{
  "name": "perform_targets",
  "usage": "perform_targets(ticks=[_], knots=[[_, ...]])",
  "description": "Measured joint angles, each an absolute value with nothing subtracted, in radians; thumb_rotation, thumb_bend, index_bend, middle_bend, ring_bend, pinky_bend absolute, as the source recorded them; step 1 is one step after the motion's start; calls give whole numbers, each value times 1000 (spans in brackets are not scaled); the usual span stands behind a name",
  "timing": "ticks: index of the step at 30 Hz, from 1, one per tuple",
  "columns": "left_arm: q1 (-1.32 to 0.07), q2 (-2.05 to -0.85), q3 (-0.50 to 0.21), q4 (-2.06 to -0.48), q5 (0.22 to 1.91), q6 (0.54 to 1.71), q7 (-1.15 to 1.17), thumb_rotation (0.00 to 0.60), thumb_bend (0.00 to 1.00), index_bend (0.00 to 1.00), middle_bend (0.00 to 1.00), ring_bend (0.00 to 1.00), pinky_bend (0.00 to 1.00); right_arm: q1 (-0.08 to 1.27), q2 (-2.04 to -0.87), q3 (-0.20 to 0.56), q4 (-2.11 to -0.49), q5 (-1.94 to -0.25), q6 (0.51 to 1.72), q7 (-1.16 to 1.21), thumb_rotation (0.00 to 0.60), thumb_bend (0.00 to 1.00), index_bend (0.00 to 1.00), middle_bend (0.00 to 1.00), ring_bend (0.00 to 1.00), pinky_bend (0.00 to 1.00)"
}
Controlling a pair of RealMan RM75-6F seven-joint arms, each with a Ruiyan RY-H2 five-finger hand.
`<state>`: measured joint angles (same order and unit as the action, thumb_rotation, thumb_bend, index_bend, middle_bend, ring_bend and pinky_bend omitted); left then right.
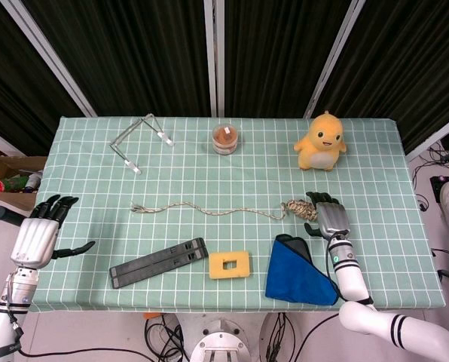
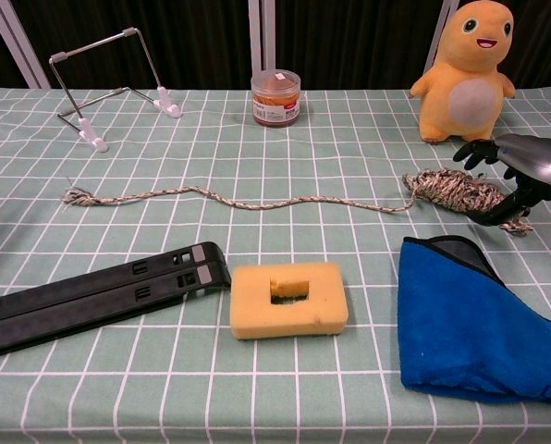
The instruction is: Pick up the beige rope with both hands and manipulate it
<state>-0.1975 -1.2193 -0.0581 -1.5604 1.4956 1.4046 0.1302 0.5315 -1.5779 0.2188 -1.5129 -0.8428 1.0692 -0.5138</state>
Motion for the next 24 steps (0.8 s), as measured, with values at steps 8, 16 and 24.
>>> perform_targets(ticks=[8, 16, 24], knots=[[-198, -1219, -54, -1561, 1489, 1400, 131, 173, 8, 156, 169, 119, 223, 543, -1599, 211, -1493, -838, 1081, -513, 600, 309, 255, 232, 160, 255], [-203, -1217, -56, -1563, 1488, 1396, 130, 172, 10, 156, 169, 119, 223, 551, -1619, 204, -1463, -839, 1088, -512, 600, 331, 350, 318, 258, 376], [-204, -1227, -55, -1551, 1483, 1392, 112, 174, 15, 156, 169, 119, 225, 542, -1632, 205, -1449, -862, 1099, -458, 600, 455, 492, 423, 390, 539]])
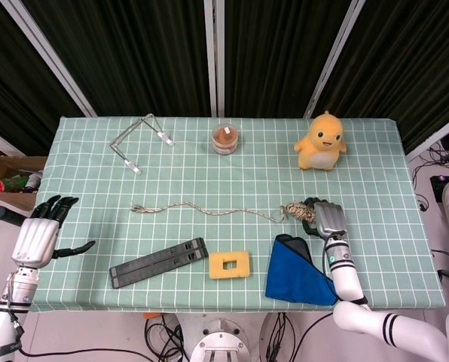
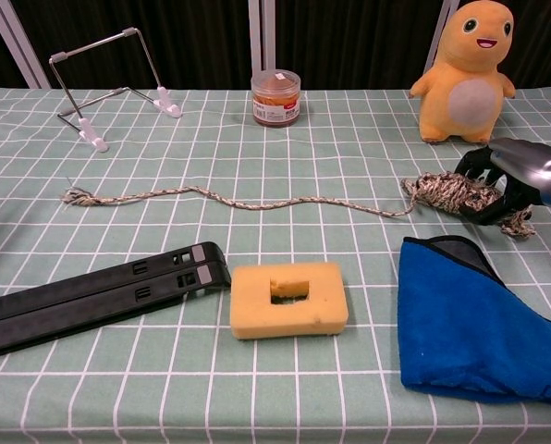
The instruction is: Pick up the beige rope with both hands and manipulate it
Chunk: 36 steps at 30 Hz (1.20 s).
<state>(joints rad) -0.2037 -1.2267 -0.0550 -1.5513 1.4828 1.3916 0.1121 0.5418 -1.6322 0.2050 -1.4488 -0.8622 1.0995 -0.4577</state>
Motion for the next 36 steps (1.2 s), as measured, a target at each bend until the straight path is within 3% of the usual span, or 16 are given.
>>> perform_targets(ticks=[4, 10, 15, 28, 36], knots=[[-206, -1231, -55, -1547, 1484, 1390, 108, 176, 17, 156, 169, 119, 226, 542, -1642, 205, -1431, -871, 1103, -452, 600, 476, 561, 467, 428, 580], [-210, -1230, -56, -1543, 1478, 1382, 101, 174, 20, 156, 169, 119, 227, 537, -1665, 207, -1404, -915, 1146, -435, 600, 519, 767, 611, 550, 696], [-212, -1231, -56, -1542, 1477, 1381, 97, 175, 20, 155, 169, 119, 226, 527, -1674, 211, -1387, -959, 1178, -399, 600, 583, 869, 682, 608, 754], [-243, -1245, -61, -1549, 1484, 1345, 68, 178, 29, 156, 169, 119, 227, 500, -1658, 236, -1372, -1179, 1269, -118, 600, 594, 883, 694, 615, 763], [-295, -1272, -72, -1543, 1478, 1272, 63, 254, 58, 156, 169, 119, 227, 487, -1643, 293, -1431, -1242, 1320, 98, 600, 598, 882, 694, 615, 763]])
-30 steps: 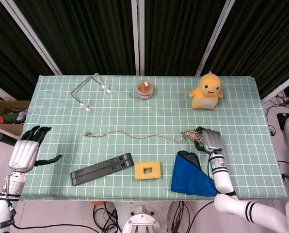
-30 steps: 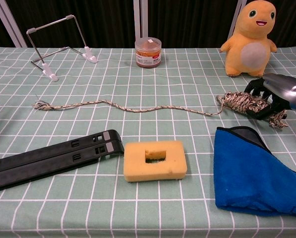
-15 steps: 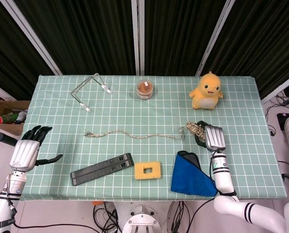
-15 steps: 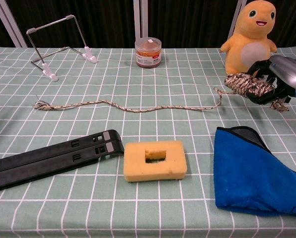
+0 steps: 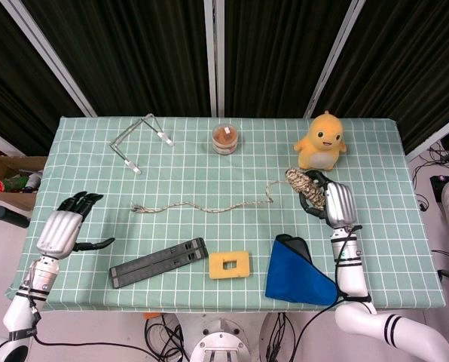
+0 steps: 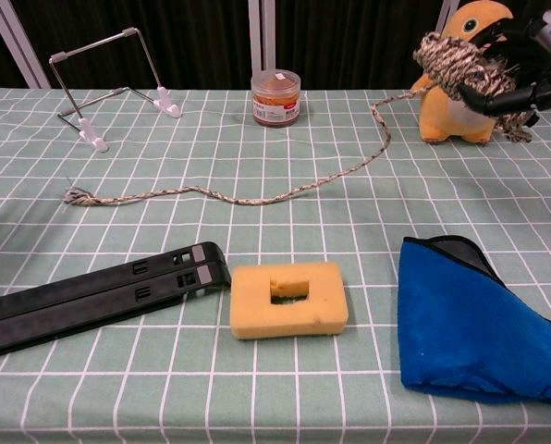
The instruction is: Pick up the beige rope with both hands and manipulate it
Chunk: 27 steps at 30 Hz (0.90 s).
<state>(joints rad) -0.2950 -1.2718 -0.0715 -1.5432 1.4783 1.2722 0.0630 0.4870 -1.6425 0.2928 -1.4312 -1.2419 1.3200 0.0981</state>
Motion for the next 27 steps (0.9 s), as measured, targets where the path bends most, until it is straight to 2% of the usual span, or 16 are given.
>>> perform_targets(ticks=[3, 8, 9, 10, 12, 14, 15, 22, 27], knots=[[-320, -1297, -76, -1523, 1464, 1230, 64, 351, 66, 155, 170, 119, 229, 483, -1623, 318, -1498, -1234, 1315, 135, 600, 598, 882, 694, 615, 763], [-364, -1357, -94, -1455, 1418, 1154, 66, 371, 118, 171, 184, 136, 255, 477, -1577, 337, -1588, -1211, 1288, 146, 600, 596, 873, 694, 614, 763], [-374, -1377, -100, -1429, 1409, 1145, 67, 391, 125, 177, 190, 143, 261, 476, -1574, 338, -1595, -1209, 1285, 143, 600, 596, 872, 694, 614, 763], [-382, -1393, -105, -1408, 1403, 1140, 69, 415, 133, 182, 193, 146, 264, 474, -1573, 336, -1600, -1206, 1283, 139, 600, 597, 872, 693, 614, 763], [-400, -1437, -119, -1356, 1389, 1133, 77, 515, 153, 197, 204, 155, 269, 472, -1574, 333, -1602, -1206, 1282, 138, 600, 597, 871, 693, 614, 763], [-418, -1476, -133, -1312, 1375, 1126, 88, 586, 171, 211, 224, 174, 278, 471, -1575, 331, -1602, -1207, 1283, 137, 600, 596, 870, 691, 613, 763], [-432, -1500, -142, -1285, 1360, 1116, 98, 600, 180, 219, 238, 187, 281, 471, -1576, 331, -1602, -1207, 1283, 135, 600, 596, 869, 691, 613, 763], [-512, -1566, -174, -1214, 1276, 992, 141, 600, 216, 303, 297, 234, 324, 467, -1570, 335, -1616, -1219, 1298, 129, 600, 596, 869, 690, 613, 763], [-542, -1597, -174, -1182, 1269, 960, 115, 600, 237, 358, 327, 256, 344, 461, -1565, 337, -1622, -1212, 1303, 124, 600, 597, 870, 690, 613, 763]])
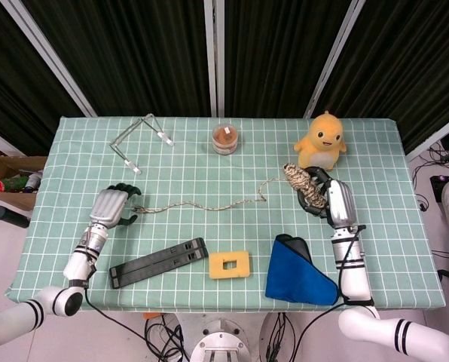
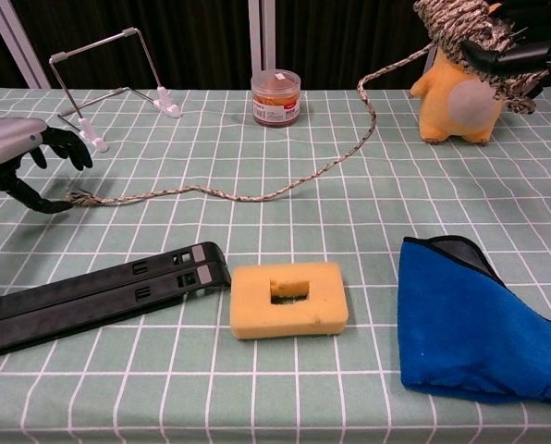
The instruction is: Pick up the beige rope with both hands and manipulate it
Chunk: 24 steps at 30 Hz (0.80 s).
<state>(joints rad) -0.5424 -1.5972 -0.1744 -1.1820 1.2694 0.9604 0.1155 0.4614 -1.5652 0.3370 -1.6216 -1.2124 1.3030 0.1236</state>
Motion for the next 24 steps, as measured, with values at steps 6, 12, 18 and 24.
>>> perform_targets(ticks=[6, 12, 18, 24], knots=[[-559, -1607, -156, -1171, 1302, 965, 86, 600, 240, 402, 342, 266, 347, 457, -1568, 337, -1613, -1208, 1307, 124, 600, 597, 869, 690, 613, 763], [-569, -1619, -149, -1161, 1299, 963, 115, 600, 241, 413, 342, 266, 346, 455, -1570, 337, -1609, -1206, 1308, 122, 600, 606, 870, 690, 613, 763], [-582, -1635, -148, -1146, 1263, 940, 169, 600, 256, 422, 342, 265, 346, 455, -1571, 333, -1609, -1210, 1305, 118, 600, 605, 869, 688, 613, 763], [-586, -1632, -145, -1158, 1230, 921, 191, 600, 349, 472, 361, 270, 353, 453, -1574, 331, -1602, -1212, 1306, 119, 600, 605, 869, 687, 612, 762]])
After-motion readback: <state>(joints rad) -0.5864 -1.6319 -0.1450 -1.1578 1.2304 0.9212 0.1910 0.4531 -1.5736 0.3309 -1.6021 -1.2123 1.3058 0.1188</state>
